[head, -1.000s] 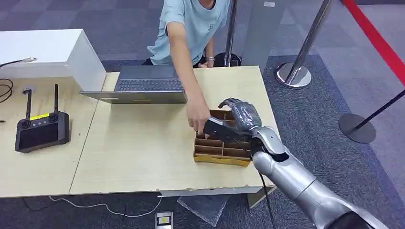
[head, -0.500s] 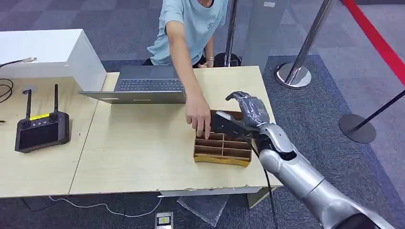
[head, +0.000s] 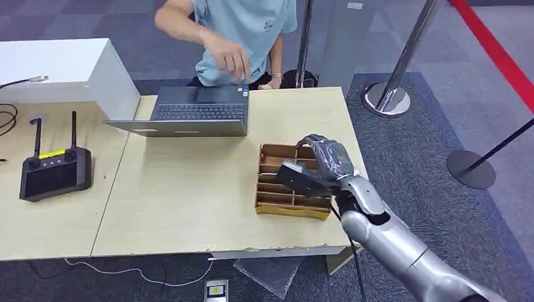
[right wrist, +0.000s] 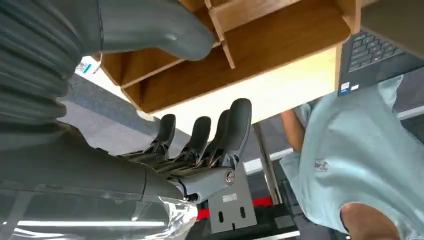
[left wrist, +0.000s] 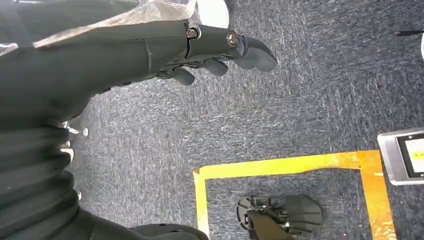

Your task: Pass the card to the sensor for recognition and then transmit it.

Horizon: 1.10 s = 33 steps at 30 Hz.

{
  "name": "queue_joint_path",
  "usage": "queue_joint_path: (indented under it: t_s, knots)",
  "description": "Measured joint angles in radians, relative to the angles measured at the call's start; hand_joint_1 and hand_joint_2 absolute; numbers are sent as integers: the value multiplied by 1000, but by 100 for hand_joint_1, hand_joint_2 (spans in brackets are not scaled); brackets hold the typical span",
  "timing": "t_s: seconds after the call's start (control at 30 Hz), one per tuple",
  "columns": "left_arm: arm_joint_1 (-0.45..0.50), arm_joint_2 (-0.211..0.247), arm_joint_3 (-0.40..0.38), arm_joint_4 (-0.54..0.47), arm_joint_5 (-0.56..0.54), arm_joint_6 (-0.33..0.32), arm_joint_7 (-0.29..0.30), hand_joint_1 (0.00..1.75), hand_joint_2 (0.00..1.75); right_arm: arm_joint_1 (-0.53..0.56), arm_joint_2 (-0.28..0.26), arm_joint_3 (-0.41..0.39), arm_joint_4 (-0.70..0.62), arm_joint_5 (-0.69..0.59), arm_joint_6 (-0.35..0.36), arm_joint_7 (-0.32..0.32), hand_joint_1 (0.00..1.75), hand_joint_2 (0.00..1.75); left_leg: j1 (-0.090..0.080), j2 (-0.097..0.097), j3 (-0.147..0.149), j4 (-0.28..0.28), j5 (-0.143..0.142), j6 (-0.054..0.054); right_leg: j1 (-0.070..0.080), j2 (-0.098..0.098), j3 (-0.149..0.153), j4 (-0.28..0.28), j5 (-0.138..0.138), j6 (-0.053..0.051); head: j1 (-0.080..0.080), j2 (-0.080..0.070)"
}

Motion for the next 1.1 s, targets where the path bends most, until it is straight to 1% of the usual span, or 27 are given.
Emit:
queue_joint_path:
  t_s: [0.07, 0.13, 0.3, 0.37, 0.4, 0.5, 0.63, 0.77, 0.8, 0.87, 0.93, 0.97, 1.0, 1.1]
  knots:
    - [0, 0, 2, 0, 1, 2, 1, 0, 175, 10, 0, 1, -5, 11, -2, 0, 86, 175, 0, 0, 0, 0, 0, 0, 0, 0, 0, 0, 0, 0, 0, 0]
    - [0, 0, 3, 0, 2, 2, 1, 0, 175, 17, 0, 2, -13, 15, -4, 2, 80, 175, 0, 0, 0, 0, 0, 0, 0, 0, 0, 0, 0, 0, 0, 0]
    - [1, 0, 6, 0, 5, 2, 2, 0, 175, 32, 1, 6, -33, 29, -2, 5, 82, 175, 0, 0, 0, 0, 0, 0, 0, 0, 0, 0, 0, 0, 0, 0]
    - [0, 0, 7, 0, 6, 2, 2, 0, 175, 37, 2, 10, -40, 33, 1, 4, 79, 175, 0, 0, 0, 0, 0, 0, 0, 0, 0, 0, 0, 0, 0, 0]
    - [1, 0, 7, 0, 6, 2, 2, 0, 175, 40, 4, 13, -43, 37, 1, 2, 72, 175, 0, 0, 0, 0, 0, 0, 0, 0, 0, 0, 0, 0, 0, 0]
    - [0, 0, 7, 0, 7, 3, 2, 0, 175, 46, 12, 21, -47, 45, 2, -4, 79, 175, 0, 0, 0, 0, 0, 0, 0, 0, 0, 0, 0, 0, 0, 0]
    - [1, 0, 7, 0, 7, 3, 2, 0, 175, 51, 25, 27, -47, 48, 2, -14, 82, 175, 0, 0, 0, 0, 0, 0, 0, 0, 0, 0, 0, 0, 0, 0]
    - [0, 0, 8, 0, 6, 3, 5, 0, 175, 55, 43, 39, -52, 50, 3, -25, 79, 175, 0, 0, 0, 0, 0, 0, 0, 0, 0, 0, 0, 0, 0, 0]
    - [0, 0, 8, 0, 6, 3, 5, 0, 175, 55, 48, 42, -52, 51, 4, -27, 82, 175, 0, 0, 0, 0, 0, 0, 0, 0, 0, 0, 0, 0, 0, 0]
    - [0, -1, 8, 0, 6, 3, 5, 0, 175, 55, 58, 47, -52, 51, 5, -33, 82, 175, 0, 0, 0, 0, 0, 0, 0, 0, 0, 0, 0, 0, 0, 0]
    - [0, -2, 8, 0, 6, 3, 5, 0, 175, 55, 68, 53, -52, 51, 7, -38, 87, 175, 0, 0, 0, 0, 0, 0, 0, 0, 0, 0, 0, 0, 0, 0]
    - [0, -2, 8, 0, 6, 3, 5, 0, 175, 55, 71, 55, -52, 51, 10, -39, 89, 175, 0, 0, 0, 0, 0, 0, 0, 0, 0, 0, 0, 0, 0, 0]
    - [0, -2, 8, 0, 5, 3, 5, 0, 175, 56, 73, 58, -52, 49, 15, -39, 84, 175, 0, 0, 0, 0, 0, 0, 0, 0, 0, 0, 0, 0, 0, 0]
    - [1, -4, 8, 0, 0, 4, 5, 0, 175, 64, 74, 66, -62, 42, 42, -30, 86, 175, 0, 0, 0, 0, 0, 0, 0, 0, 0, 0, 0, 0, 0, 0]
